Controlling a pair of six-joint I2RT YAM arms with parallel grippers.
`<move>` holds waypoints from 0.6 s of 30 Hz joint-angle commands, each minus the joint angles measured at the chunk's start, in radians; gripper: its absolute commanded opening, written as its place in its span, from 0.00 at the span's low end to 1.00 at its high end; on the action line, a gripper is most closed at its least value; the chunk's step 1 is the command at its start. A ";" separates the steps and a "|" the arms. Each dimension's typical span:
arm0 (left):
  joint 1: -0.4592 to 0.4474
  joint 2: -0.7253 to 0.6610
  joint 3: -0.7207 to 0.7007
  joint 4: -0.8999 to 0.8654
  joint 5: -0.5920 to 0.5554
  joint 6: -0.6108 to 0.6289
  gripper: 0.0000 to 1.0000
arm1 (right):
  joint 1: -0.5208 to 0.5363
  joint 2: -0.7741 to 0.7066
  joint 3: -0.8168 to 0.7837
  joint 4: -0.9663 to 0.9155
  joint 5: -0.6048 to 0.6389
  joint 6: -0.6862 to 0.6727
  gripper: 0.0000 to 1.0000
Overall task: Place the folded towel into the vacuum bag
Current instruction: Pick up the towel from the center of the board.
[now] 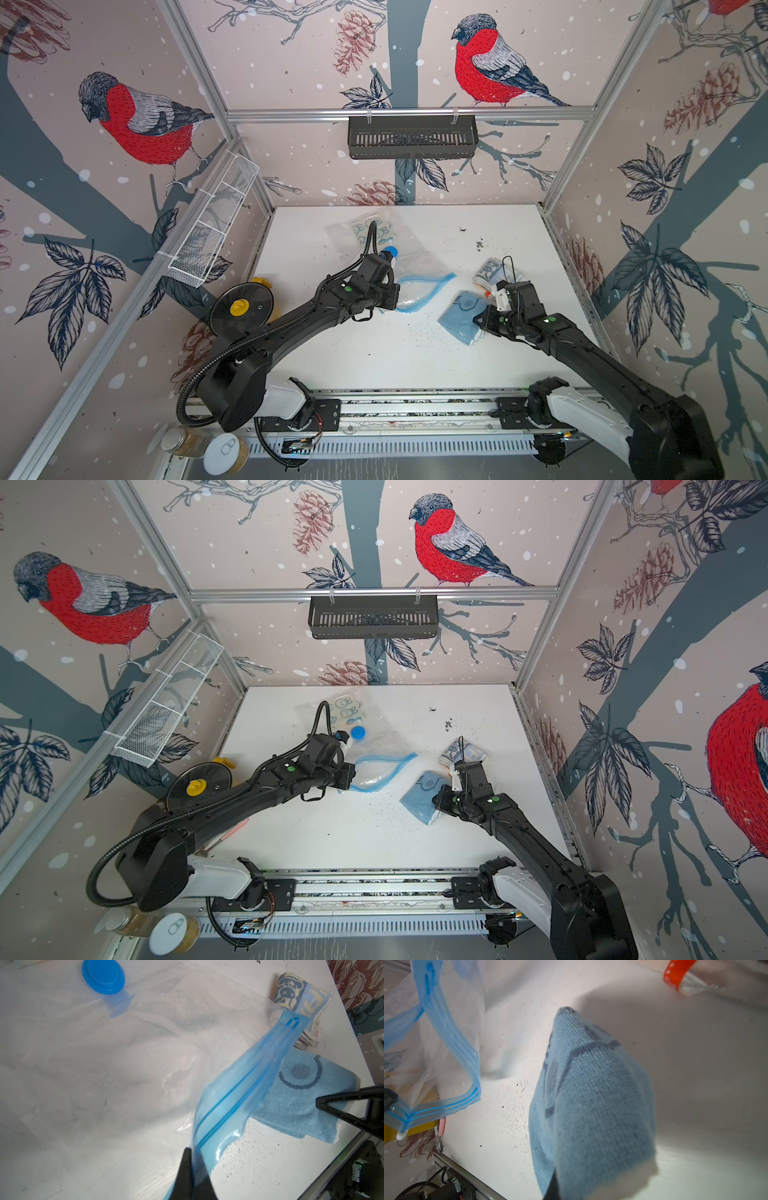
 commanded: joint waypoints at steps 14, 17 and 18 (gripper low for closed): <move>-0.001 -0.007 -0.008 0.031 -0.032 -0.019 0.00 | 0.025 0.002 0.057 0.039 -0.119 -0.003 0.00; -0.001 -0.007 -0.003 0.037 -0.038 -0.023 0.00 | 0.027 -0.011 0.084 -0.013 -0.145 -0.040 0.00; -0.001 -0.006 0.000 0.039 -0.039 -0.026 0.00 | 0.026 -0.020 0.089 -0.029 -0.152 -0.049 0.00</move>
